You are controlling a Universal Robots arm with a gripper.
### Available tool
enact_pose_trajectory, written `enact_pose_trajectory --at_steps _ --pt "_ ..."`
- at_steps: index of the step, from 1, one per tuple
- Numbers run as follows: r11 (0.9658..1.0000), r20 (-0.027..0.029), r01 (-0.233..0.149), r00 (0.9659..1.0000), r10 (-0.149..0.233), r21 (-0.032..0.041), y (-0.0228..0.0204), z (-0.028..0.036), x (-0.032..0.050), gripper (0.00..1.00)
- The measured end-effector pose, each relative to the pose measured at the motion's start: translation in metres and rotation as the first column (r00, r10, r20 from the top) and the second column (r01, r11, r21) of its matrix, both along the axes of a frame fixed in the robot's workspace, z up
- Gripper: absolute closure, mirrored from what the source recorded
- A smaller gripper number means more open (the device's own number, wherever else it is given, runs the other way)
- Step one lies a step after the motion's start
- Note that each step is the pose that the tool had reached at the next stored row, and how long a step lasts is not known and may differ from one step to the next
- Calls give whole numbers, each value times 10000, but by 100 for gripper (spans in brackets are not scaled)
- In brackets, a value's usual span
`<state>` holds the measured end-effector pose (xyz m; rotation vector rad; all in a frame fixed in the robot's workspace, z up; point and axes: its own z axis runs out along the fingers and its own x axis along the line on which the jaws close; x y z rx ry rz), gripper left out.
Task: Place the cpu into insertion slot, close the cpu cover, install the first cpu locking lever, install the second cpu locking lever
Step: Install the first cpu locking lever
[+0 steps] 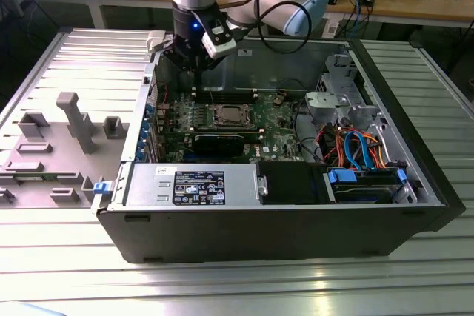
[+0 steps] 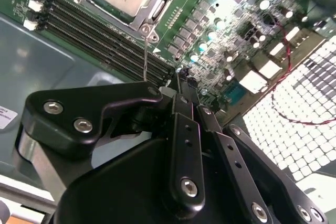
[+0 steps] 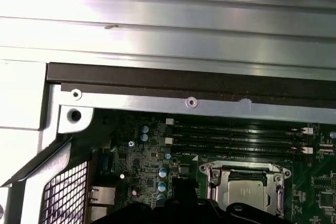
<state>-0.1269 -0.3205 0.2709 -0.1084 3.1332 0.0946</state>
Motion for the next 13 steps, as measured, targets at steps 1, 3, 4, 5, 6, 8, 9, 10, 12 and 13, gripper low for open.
enact_pose_trajectory --at_steps 1,3,4,5,6,8,9,10,12,13 --pt "10000 0 1 10000 -1 5 14 -13 5 89" --pt "10000 -3 -2 10000 2 8 40 -33 28 89" --pt "10000 -10 0 10000 0 8 52 -45 56 89" --pt "10000 -13 0 10000 0 8 56 -50 75 89" --pt "10000 -15 1 10000 -1 8 58 -53 94 89" --pt "10000 -18 0 10000 0 8 60 -57 137 89" --pt "10000 -19 -1 10000 1 8 60 -57 154 89" --pt "10000 -20 0 10000 0 7 60 -58 169 89" --pt "10000 -19 1 10000 -1 8 60 -59 177 89" --pt "10000 -19 0 10000 0 8 60 -60 182 89"
